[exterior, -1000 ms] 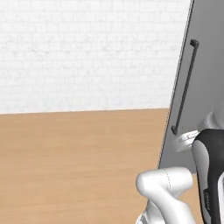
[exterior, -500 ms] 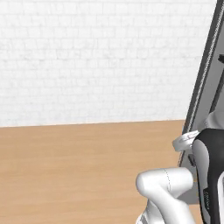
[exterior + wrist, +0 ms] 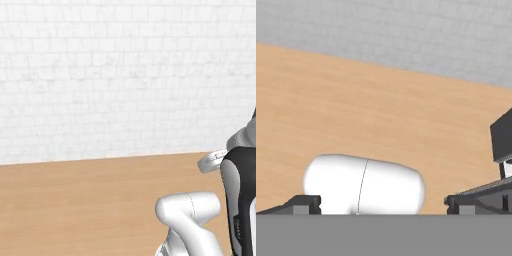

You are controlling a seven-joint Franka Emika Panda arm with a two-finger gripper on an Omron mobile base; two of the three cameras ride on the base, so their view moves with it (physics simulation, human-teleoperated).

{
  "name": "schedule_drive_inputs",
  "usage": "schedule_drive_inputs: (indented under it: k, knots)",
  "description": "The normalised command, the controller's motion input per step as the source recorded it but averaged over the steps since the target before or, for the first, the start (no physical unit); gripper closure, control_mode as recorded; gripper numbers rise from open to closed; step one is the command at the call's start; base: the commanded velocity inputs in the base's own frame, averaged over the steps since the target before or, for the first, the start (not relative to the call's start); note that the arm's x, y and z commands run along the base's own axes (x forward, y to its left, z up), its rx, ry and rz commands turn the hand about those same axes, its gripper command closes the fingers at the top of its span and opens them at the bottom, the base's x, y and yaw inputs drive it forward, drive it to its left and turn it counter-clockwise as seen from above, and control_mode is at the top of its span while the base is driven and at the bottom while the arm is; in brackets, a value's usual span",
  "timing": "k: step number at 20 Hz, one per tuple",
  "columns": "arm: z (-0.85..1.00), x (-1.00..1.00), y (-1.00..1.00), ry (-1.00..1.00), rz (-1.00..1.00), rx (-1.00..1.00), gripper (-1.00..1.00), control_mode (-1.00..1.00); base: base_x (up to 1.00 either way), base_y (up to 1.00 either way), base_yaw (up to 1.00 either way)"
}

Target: Place one eggplant and one chicken drumstick in each tupperware on the nearby counter, to pack two identical lunches.

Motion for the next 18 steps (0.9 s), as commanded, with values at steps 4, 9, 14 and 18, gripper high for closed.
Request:
schedule_drive_inputs:
  k: [4,9,14,18]
  knots:
    - [0.0,0.0,0.0,0.0,0.0,0.0,-1.0,1.0,1.0,0.78,-0.5]
    - [0.0,0.0,0.0,0.0,0.0,0.0,-1.0,1.0,0.54,0.46,-0.87]
    - [0.0,0.0,0.0,0.0,0.0,0.0,-1.0,1.0,0.28,0.26,-0.95]
    - [0.0,0.0,0.0,0.0,0.0,0.0,-1.0,1.0,0.31,0.42,-0.88]
